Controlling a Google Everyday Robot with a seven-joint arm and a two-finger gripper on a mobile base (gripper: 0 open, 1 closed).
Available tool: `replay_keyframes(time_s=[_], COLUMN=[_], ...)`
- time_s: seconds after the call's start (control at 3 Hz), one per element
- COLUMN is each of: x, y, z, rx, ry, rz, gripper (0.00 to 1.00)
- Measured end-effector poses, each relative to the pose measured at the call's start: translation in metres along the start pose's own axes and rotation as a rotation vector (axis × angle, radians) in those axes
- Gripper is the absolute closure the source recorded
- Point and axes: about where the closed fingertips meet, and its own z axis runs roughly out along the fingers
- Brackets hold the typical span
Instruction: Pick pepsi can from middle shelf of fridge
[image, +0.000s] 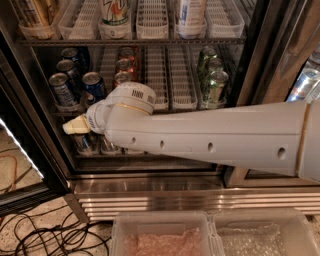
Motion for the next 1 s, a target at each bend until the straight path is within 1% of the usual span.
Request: replay_keyframes(time_s=[0.33,0.67,1.0], x=[-0.013,-0.033,-0.040], y=[0.000,0.000,0.001], z=[-0.002,-0.002,0.002], rx=[0.018,0.038,0.053], ry=[-0.031,-0.068,-0.072], rz=[-0.032,-0.059,-0.055], gripper=[0.00,0.05,0.00])
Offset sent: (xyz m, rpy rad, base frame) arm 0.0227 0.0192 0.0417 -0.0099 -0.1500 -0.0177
